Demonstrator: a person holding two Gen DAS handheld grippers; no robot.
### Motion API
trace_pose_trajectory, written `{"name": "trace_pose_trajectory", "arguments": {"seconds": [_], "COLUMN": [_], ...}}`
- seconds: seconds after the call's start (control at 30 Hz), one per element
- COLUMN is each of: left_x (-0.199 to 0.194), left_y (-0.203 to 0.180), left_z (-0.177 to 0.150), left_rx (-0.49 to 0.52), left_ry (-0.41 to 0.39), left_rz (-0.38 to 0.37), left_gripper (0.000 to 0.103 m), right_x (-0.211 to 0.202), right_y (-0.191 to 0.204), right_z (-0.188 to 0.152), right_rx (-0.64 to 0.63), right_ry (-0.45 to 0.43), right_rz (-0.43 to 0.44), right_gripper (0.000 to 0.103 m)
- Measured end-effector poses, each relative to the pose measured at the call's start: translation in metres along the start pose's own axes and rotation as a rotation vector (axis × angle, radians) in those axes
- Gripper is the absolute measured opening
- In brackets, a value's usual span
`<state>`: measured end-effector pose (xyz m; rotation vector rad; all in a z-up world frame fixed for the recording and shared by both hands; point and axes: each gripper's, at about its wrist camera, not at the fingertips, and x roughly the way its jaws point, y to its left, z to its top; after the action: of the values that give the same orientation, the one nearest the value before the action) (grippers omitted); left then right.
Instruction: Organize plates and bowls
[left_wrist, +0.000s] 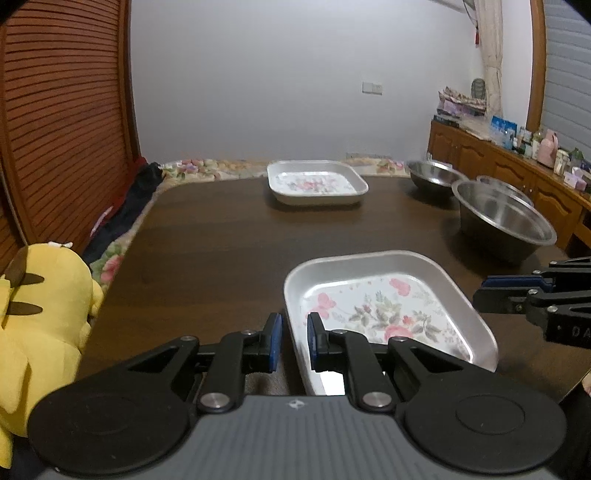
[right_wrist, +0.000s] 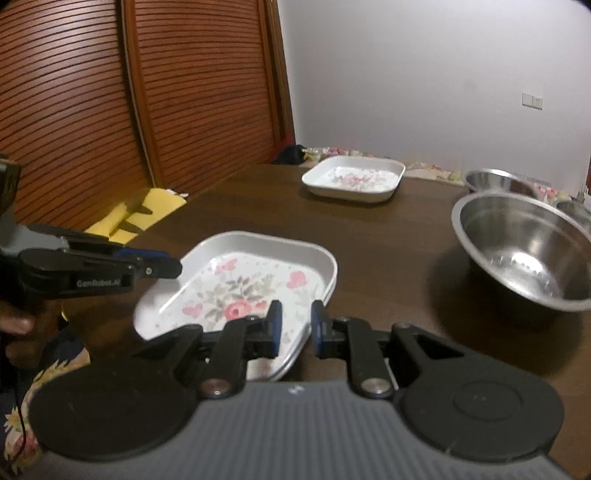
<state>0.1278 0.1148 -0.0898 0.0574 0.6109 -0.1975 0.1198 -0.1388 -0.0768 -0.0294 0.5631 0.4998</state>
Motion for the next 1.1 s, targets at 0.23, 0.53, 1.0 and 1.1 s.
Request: {"name": "trace_pose_trajectory", "arguments": {"seconds": [0.23, 0.53, 1.0, 1.1], "left_x": [-0.032, -0.064, -0.024, -0.003], "left_y": [0.003, -0.011, -0.010, -0.001], "left_z": [0.025, 0.052, 0.102, 0.115], "left_rx": [0.001, 0.036, 0.071, 0.058], "left_ry": [-0.069, -0.148, -0.153, -0.138], "left_rz": [0.014, 0.007, -0.035, -0.040], "left_gripper": [0.015, 0.019, 0.024, 0.032], "right_x": [-0.030, -0.063, -0.046, -0.029], "right_y": [0.000, -0.008, -0.018, -0.026], "right_z": [0.027, 0.060, 0.124, 0.132], "right_rx": [-0.030, -0.034, -0.070, -0.060], "right_ry": [-0.064, -0.138, -0.142, -0.132], "right_rz": [-0.016, -0.024, -0.006, -0.002], "right_gripper": [0.018, 0.018, 0.018, 0.018]}}
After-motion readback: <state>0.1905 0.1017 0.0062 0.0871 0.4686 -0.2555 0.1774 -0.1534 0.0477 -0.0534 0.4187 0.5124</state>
